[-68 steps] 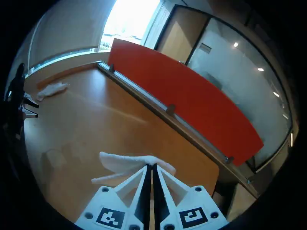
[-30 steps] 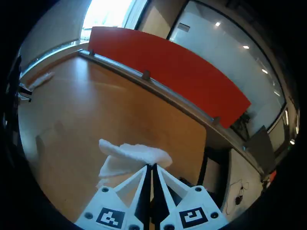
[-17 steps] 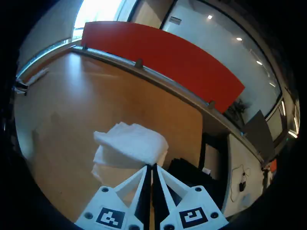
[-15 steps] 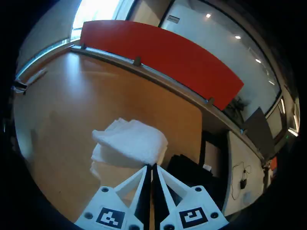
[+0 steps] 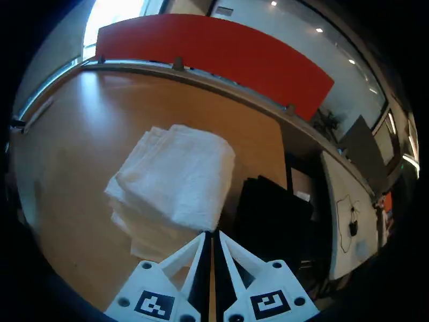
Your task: Fold towel
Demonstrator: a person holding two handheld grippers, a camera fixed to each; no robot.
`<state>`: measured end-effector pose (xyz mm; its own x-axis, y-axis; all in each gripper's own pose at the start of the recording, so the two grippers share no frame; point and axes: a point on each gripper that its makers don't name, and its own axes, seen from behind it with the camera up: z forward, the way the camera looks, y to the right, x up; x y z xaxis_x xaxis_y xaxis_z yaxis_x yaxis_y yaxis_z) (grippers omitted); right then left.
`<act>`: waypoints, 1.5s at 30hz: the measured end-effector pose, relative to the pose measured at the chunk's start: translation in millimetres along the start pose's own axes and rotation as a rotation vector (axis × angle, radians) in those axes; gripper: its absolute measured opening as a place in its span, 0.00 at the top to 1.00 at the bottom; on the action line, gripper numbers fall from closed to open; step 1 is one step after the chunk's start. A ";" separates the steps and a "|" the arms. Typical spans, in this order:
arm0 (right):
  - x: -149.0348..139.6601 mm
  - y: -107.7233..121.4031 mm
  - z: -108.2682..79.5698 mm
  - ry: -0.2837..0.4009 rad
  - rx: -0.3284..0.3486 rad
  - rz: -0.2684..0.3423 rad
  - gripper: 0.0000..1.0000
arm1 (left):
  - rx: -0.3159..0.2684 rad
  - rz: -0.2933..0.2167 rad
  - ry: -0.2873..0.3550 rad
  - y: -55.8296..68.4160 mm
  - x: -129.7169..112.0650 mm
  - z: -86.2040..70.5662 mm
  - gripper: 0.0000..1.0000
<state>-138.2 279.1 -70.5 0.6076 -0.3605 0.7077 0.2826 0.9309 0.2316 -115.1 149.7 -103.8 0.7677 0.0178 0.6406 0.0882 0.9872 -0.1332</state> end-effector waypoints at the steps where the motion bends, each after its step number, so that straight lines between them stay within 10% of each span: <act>1: -3.0 -0.6 2.4 -0.006 0.001 0.007 0.98 | 0.002 0.002 0.000 -0.6 -0.5 -0.6 0.12; 26: -24.8 -10.3 23.0 -0.033 -0.012 0.077 0.93 | 0.029 -0.011 0.002 -15.5 -9.5 -11.5 0.13; 38: -13.6 -7.0 3.4 0.022 -0.038 0.044 0.34 | 0.026 -0.014 0.015 -23.7 -2.8 -12.4 0.12; 45: 1.4 -18.1 -10.3 0.071 -0.027 0.058 0.16 | 0.020 -0.010 0.025 -26.0 1.9 -11.8 0.12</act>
<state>-134.8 261.1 -80.6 0.6745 -0.3099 0.6701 0.2644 0.9488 0.1727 -108.5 122.2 -108.0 0.7828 0.0038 0.6223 0.0838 0.9902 -0.1115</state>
